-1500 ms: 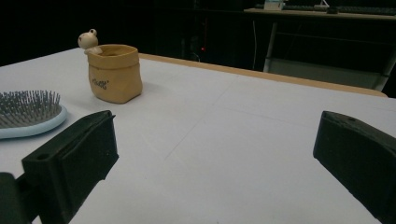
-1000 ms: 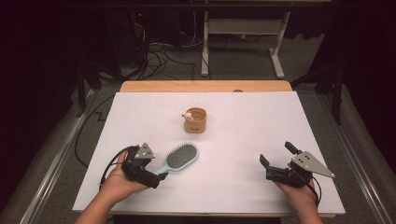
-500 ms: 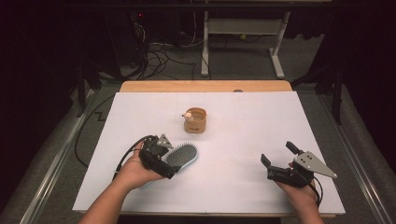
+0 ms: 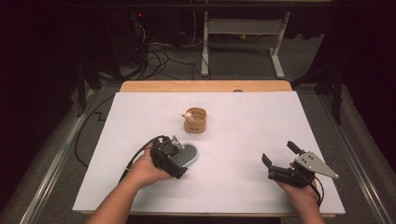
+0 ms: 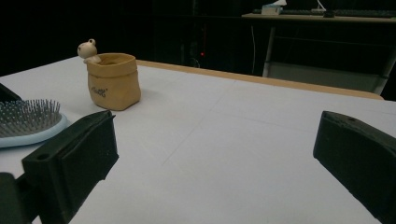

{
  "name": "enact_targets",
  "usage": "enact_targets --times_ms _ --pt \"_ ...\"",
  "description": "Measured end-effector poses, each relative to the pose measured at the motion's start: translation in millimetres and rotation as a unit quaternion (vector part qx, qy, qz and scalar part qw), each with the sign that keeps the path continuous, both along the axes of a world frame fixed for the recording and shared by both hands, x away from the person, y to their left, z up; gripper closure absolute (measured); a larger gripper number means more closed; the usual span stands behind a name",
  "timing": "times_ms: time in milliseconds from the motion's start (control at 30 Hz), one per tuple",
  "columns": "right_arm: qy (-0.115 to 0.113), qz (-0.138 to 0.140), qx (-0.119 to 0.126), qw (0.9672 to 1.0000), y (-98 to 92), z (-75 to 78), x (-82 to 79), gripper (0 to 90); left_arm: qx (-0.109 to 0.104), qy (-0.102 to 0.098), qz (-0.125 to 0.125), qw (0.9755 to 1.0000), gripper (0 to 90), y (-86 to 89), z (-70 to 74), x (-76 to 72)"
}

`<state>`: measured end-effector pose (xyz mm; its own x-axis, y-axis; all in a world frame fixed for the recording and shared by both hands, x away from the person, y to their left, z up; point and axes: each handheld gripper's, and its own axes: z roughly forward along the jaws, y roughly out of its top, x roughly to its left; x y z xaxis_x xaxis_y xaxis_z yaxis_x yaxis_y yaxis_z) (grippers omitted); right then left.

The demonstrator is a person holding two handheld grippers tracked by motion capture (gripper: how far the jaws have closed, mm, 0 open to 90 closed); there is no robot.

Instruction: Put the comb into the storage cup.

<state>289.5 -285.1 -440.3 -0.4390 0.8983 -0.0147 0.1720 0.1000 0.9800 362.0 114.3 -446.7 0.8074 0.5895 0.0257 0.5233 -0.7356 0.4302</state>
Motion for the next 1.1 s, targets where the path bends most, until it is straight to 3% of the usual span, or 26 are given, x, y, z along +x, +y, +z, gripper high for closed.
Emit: enact_targets --times_ms 133,267,367,600,733,1100 --pt "-0.002 -0.001 -0.002 1.0 0.3 0.9 -1.2 0.0 0.007 0.005 0.006 0.9999 0.0 -0.6 -4.6 2.4" --pt "-0.002 -0.001 -0.001 1.0 -0.1 0.6 -1.1 0.0 0.0 0.001 0.007 1.0 0.0 -2.5 -5.0 2.4" --pt "0.0 0.001 0.0 1.0 1.0 -0.2 -0.7 0.0 0.008 0.003 0.006 0.9999 0.4 -4.0 -7.0 2.0" --pt "0.0 0.001 -0.001 1.0 1.2 -0.2 -0.5 0.0 0.0 0.013 0.01 0.9999 1.0 -3.3 -8.4 4.8" --pt "-0.002 0.0 0.0 1.0 0.3 0.7 -1.1 0.0 -0.008 0.03 0.014 0.9994 0.4 -1.9 -10.0 9.4" --pt "-0.001 0.001 0.0 1.0 1.1 -0.2 -0.2 0.0 -0.01 0.032 0.015 0.9993 0.2 -1.8 -10.3 9.7"
